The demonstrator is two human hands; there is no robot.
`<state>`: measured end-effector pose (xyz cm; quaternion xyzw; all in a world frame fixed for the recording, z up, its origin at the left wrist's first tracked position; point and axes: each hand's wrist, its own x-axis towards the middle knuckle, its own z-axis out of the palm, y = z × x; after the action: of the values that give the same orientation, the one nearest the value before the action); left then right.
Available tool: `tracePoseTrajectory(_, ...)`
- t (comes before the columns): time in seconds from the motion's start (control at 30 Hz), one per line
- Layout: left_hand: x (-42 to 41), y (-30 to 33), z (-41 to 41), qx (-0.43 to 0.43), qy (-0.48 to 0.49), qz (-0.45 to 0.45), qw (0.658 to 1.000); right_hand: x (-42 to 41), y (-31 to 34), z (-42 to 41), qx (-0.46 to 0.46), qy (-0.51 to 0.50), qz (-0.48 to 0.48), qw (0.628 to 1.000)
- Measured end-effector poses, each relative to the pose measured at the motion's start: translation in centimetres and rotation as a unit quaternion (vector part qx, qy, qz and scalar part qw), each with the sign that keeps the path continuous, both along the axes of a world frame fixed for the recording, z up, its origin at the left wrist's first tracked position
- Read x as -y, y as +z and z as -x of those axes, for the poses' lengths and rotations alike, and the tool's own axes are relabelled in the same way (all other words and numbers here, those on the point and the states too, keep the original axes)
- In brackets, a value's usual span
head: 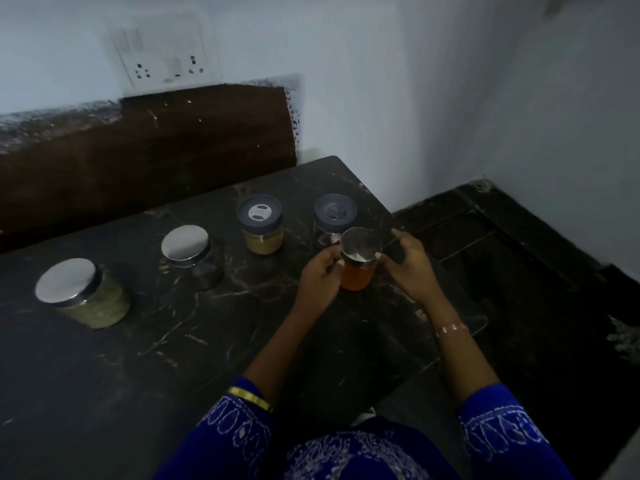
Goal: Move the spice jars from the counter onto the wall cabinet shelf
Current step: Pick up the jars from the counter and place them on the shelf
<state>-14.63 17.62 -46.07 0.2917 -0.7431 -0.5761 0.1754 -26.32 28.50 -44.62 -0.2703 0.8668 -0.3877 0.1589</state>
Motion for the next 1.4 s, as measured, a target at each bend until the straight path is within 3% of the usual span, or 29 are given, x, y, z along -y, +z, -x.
tracePoseTrajectory(0.33, -2.3, -2.6, 4.0, -0.002, 0.124, -0.053, 0.991, 1.2, -2.5, 6.1, 0.180, 0.188, -0.040, 0.965)
tracePoseTrajectory(0.57, -3.4, -4.4, 3.7, 0.051, 0.133, -0.093, 0.985, 2.1, -4.5, 7.1, 0.257, 0.203, 0.002, 0.945)
tracePoseTrajectory(0.7, -3.5, -3.6, 3.5, 0.026, 0.176, -0.071, 0.982, 2.5, -3.9, 6.5, 0.223, 0.197, 0.028, 0.954)
tracePoseTrajectory(0.8, -3.1, -1.6, 2.7, -0.046, 0.213, -0.046, 0.975, 2.8, -1.5, 5.2, 0.212, 0.172, 0.092, 0.958)
tracePoseTrajectory(1.0, -1.7, 4.6, 1.9, -0.170, 0.199, -0.030, 0.965, 5.5, 5.8, 0.5, 0.045, 0.044, 0.194, 0.979)
tracePoseTrajectory(1.23, 2.4, 10.4, -0.4, -0.239, 0.199, -0.069, 0.948, 6.4, 10.1, -3.7, -0.046, 0.154, 0.314, 0.936)
tracePoseTrajectory(1.4, 3.7, 11.8, -1.8, -0.233, 0.172, -0.086, 0.953, 7.0, 11.0, -2.9, -0.016, 0.158, 0.312, 0.937)
